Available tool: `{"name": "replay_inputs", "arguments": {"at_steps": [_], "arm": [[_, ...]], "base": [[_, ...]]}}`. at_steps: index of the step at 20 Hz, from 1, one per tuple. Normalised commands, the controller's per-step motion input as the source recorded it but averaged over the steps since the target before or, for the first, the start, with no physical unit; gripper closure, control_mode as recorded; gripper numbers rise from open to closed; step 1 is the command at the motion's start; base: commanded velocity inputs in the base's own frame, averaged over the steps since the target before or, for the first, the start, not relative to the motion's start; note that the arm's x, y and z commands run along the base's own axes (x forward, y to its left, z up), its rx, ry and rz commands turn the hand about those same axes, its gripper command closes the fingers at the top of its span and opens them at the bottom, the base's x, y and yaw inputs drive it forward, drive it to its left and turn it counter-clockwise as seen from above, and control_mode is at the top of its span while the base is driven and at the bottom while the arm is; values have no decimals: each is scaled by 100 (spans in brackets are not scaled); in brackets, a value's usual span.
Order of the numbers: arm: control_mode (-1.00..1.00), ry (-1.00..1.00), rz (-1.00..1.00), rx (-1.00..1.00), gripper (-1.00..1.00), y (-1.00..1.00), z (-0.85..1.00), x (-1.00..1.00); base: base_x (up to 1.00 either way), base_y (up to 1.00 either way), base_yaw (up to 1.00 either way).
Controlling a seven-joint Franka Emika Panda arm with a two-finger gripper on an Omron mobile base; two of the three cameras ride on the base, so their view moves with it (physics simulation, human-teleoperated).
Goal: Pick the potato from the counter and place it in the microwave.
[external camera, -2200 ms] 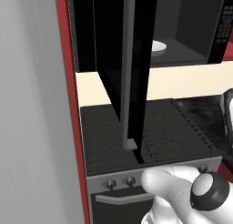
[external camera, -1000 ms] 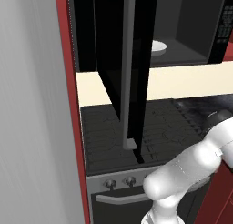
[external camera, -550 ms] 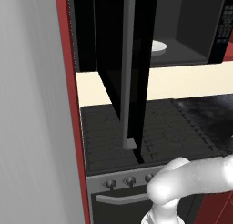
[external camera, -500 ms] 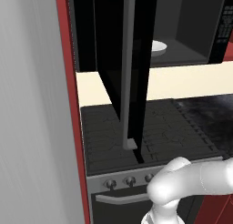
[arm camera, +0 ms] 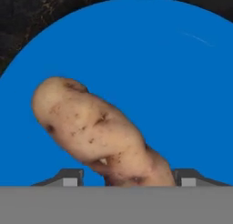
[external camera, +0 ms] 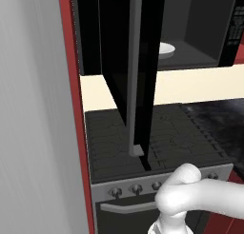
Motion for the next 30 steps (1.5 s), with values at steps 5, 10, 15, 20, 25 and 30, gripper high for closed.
{"name": "replay_inputs", "arguments": {"at_steps": [5, 10, 15, 20, 25, 30], "arm": [[-100, -6, 0, -8, 100, 43, -14, -26], [-100, -10, 5, -5, 100, 80, 19, -3], [-100, -9, 36, 0, 100, 94, 44, 29], [-100, -1, 71, 0, 100, 71, 26, 43], [-100, 2, 99, 0, 100, 19, 29, -5], [-100, 9, 100, -1, 100, 13, 51, -22]], "base": [[0, 0, 0], [0, 0, 0], [0, 0, 0], [0, 0, 0], [0, 0, 0], [0, 0, 0]]}}
